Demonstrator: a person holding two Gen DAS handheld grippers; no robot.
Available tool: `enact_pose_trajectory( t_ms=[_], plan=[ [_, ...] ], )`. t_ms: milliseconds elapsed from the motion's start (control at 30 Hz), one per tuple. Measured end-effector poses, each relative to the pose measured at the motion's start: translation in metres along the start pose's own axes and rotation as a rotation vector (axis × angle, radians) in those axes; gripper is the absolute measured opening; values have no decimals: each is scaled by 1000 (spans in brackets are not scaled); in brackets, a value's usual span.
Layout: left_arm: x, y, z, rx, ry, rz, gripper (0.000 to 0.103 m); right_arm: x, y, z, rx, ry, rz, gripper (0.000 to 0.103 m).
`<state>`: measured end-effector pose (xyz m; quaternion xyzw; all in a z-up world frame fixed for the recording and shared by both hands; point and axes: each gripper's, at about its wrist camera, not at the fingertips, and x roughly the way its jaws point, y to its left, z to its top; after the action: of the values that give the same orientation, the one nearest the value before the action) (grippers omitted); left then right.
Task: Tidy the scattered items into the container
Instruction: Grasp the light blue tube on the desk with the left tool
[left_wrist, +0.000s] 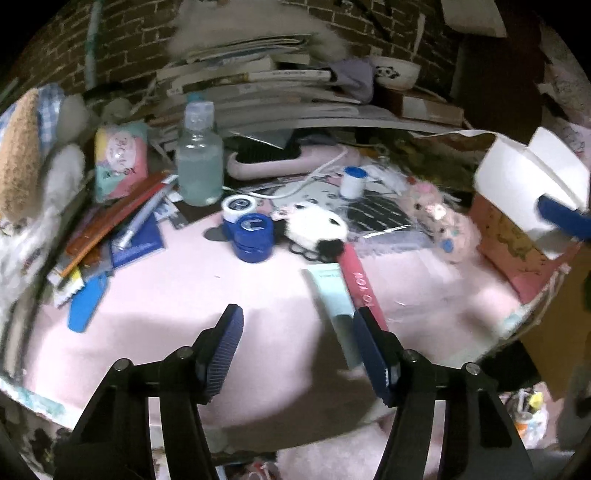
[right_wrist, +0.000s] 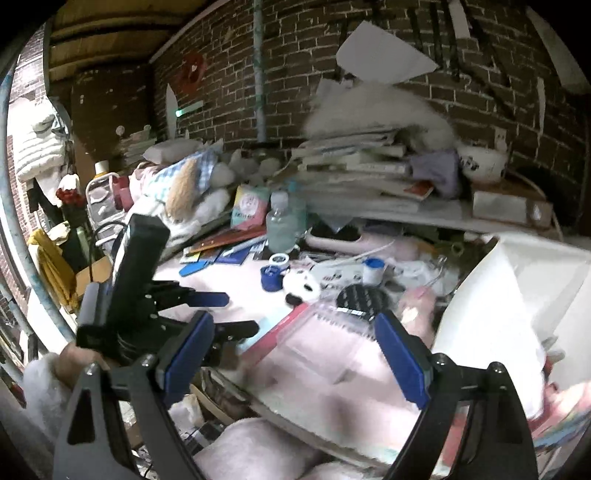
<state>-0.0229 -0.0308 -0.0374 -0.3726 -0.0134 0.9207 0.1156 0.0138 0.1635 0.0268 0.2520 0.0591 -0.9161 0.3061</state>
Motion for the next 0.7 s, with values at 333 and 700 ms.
enact_pose_trajectory(
  t_ms=[333, 700],
  plan=[
    [11, -9, 1, 1, 25, -51, 30, 13, -5, -13, 53, 29, 40, 88],
    [13, 4, 4, -56, 23, -78, 11, 20, -6, -22, 97, 40, 75, 88]
  ],
)
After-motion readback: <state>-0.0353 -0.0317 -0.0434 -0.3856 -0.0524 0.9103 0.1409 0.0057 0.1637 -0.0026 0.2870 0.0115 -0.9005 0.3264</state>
